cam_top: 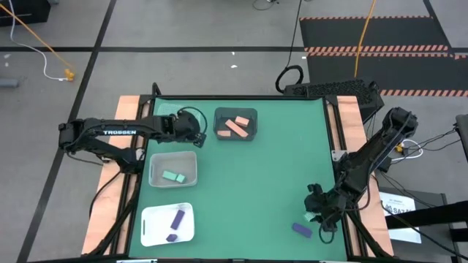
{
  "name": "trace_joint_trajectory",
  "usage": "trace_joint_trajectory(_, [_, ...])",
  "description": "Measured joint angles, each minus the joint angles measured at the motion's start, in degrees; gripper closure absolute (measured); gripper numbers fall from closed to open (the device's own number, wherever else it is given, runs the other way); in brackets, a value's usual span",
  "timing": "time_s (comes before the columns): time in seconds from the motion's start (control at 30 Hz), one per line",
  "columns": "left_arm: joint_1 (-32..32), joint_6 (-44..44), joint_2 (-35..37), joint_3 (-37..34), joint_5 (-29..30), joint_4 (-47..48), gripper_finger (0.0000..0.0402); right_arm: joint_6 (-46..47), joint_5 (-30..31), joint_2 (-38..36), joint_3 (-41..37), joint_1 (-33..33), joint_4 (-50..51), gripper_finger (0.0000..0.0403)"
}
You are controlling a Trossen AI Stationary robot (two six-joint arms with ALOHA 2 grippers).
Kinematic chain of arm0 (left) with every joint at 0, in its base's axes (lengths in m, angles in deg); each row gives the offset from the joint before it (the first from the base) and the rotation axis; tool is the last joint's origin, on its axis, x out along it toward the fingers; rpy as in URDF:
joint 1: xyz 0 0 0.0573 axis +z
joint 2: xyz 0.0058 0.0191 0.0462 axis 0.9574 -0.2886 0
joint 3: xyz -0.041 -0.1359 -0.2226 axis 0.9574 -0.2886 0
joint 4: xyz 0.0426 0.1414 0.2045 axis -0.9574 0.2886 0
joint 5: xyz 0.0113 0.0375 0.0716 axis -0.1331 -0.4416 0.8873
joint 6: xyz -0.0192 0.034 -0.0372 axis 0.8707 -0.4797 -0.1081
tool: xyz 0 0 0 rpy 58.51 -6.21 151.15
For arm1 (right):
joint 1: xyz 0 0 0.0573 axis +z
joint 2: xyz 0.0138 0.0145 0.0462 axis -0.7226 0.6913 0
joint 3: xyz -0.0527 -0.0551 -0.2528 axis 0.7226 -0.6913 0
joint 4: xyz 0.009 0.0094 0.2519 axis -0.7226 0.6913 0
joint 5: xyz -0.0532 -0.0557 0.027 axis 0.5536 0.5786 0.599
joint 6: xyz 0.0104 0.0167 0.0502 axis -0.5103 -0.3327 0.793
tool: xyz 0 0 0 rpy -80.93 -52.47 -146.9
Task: Sort & place blocks by color
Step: Put the blue block into the dark white bin
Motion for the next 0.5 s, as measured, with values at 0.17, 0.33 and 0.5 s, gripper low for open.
trace_joint_trajectory(0.17, [-4.76,2.18,0.00,0.00,-0.55,-3.38,0.0316,-8.51,0.20,3.85,-0.01,0.46,0.00,0.0214])
trace_joint_trajectory(0.33, [-8.41,4.85,0.00,0.02,-0.55,-6.39,0.0316,-13.55,0.07,7.65,-0.01,0.48,-0.21,0.0214])
trace_joint_trajectory(0.5, [-11.77,8.19,0.00,0.02,-0.53,-9.42,0.0316,-16.49,0.43,11.48,-0.02,0.48,-1.43,0.0214])
